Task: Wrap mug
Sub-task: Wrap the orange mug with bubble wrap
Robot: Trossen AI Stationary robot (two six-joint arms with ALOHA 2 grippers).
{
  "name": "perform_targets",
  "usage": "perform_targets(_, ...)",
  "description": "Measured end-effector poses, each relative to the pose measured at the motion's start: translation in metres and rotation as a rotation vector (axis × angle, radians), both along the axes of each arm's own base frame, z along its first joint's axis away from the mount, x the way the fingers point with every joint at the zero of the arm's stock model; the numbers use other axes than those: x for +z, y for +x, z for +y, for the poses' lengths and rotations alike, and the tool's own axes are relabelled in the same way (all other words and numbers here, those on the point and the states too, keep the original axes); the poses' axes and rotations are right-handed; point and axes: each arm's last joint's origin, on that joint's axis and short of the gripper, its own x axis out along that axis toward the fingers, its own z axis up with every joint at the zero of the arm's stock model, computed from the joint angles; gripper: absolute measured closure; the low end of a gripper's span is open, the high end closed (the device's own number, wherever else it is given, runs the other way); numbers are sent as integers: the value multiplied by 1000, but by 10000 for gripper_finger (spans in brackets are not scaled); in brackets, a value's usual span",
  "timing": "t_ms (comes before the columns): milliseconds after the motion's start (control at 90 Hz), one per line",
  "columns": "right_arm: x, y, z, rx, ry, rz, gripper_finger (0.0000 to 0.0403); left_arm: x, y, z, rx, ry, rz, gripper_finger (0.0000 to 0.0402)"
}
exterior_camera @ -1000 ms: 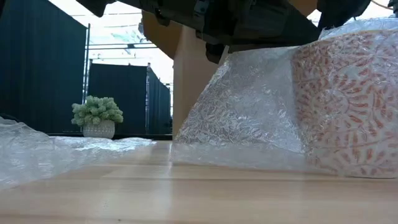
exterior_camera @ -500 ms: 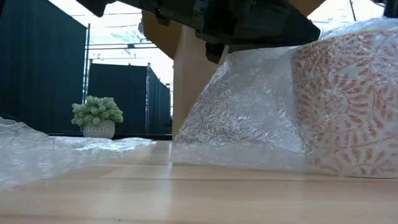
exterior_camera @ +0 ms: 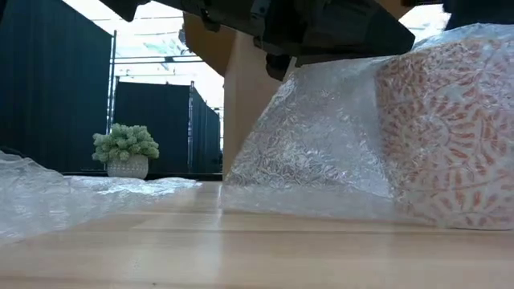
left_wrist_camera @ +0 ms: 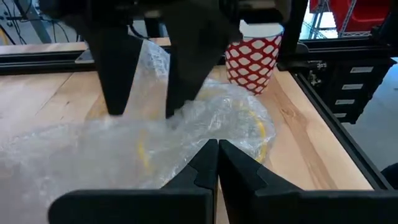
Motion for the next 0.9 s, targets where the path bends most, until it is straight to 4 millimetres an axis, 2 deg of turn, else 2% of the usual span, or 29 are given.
perform_targets(367,-41,20,-1,8,-34,144,149,5,2,-1,0,-6,-15,402)
perform_targets(489,-43,22,-1,9,-31,144,149,20,6,-4,-2,-27,-60,402)
perform_targets(600,-42,22,-1,13,-33,136,149,24,8,-5,-2,-29,-64,402)
perform_targets(711,-42,23,-1,28,-33,125,149,18,11,0,9,-21,-47,402)
perform_targets(900,-42,23,-1,40,-31,130,149,-8,22,8,42,-75,-3,402)
